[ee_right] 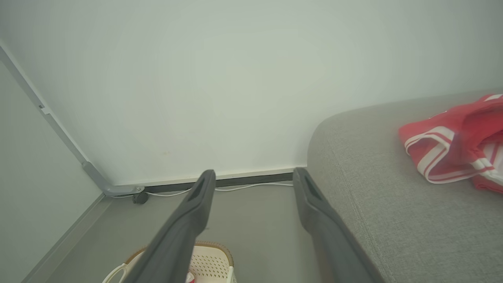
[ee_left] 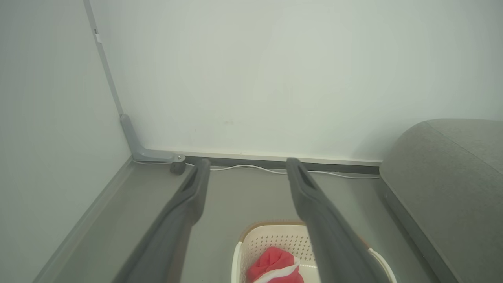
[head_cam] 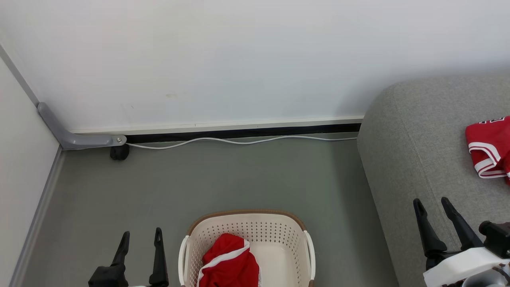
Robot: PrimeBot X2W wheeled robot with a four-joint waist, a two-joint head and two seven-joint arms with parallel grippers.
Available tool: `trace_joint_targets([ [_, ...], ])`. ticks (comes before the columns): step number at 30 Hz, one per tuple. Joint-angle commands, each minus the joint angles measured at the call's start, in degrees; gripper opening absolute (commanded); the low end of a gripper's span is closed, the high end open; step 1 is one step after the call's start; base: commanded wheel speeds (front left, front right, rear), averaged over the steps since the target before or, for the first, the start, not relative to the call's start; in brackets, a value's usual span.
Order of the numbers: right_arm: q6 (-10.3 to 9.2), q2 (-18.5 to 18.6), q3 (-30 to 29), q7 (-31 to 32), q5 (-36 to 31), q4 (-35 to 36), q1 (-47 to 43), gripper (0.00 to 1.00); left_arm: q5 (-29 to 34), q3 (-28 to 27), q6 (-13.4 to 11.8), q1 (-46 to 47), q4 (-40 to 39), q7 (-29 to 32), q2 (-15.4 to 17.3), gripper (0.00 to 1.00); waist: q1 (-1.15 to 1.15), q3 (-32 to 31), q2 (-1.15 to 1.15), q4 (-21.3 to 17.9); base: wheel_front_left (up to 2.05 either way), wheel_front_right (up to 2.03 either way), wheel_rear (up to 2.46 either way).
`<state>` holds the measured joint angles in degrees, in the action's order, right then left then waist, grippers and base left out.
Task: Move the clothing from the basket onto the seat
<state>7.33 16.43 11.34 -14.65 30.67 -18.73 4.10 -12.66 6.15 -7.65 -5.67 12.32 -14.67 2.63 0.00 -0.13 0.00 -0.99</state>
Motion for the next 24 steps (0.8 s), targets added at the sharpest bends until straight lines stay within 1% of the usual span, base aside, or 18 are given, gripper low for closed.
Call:
trace_joint_targets([
  [1, 0.16, 1.04, 0.88, -0.35, -0.87, 1.53, 0.55, 1.0, -0.12, -2.05, -0.65, 1.02, -1.63, -0.33, 0.25, 1.0, 0.0, 0.04, 0.0, 0.0, 0.0, 0.0, 0.0],
  [12, 0.16, 1.32, 0.53, -0.35, -1.09, 1.97, 0.83, 1.0, -0.87, -0.63, -1.28, 0.72, -1.24, -0.33, 0.25, 1.0, 0.0, 0.76, 0.0, 0.25, 0.0, 0.0, 0.0],
  [19, 0.16, 1.94, -0.87, -0.35, -0.41, 4.83, 2.27, 1.0, -2.7, 3.5, -3.9, 1.82, -0.22, -0.33, 0.25, 1.0, 0.0, 5.52, 0.0, 0.46, 0.0, 0.0, 0.0],
  [24, 0.16, 3.52, -1.17, -0.35, 1.16, 7.65, 3.73, 1.0, -4.14, 7.53, -6.76, 4.08, 0.58, -0.33, 0.25, 1.0, 0.0, 10.43, 0.0, 0.67, 0.0, 0.0, 0.0],
])
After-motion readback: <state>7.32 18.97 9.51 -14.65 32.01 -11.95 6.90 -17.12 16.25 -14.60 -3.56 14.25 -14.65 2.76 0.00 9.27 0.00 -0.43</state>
